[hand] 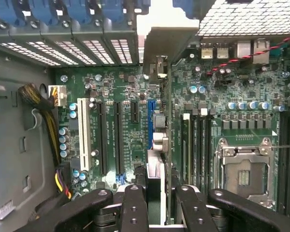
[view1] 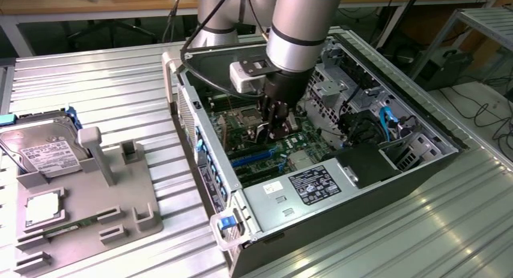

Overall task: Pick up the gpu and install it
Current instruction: 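Insert the gpu into the slot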

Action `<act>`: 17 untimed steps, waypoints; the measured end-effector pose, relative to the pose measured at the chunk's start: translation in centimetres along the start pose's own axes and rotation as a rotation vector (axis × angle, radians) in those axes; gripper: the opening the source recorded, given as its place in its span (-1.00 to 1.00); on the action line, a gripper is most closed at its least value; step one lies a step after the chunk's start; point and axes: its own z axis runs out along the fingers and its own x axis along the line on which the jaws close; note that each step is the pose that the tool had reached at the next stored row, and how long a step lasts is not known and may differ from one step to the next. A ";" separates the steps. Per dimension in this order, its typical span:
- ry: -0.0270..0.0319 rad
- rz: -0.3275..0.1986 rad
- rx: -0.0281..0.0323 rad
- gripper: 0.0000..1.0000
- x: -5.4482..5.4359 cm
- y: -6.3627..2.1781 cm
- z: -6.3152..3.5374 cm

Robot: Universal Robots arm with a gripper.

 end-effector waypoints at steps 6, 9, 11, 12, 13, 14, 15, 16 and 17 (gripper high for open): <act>0.0001 0.000 -0.0001 -0.44 0.2 0.60 1.09; -0.0001 0.000 0.0000 -0.44 0.7 0.67 1.42; -0.0003 0.000 0.0000 -0.44 0.7 0.79 1.64; 0.0001 0.000 -0.0002 -0.44 0.7 0.86 1.67; 0.0001 0.000 -0.0002 -0.44 0.7 0.92 1.70; 0.0000 0.000 -0.0001 -0.44 0.7 0.96 1.73; 0.0000 0.000 -0.0002 -0.44 0.7 0.98 1.75; 0.0000 0.000 -0.0002 -0.44 0.7 0.98 1.75; -0.0001 0.000 -0.0003 -0.44 0.7 0.98 1.75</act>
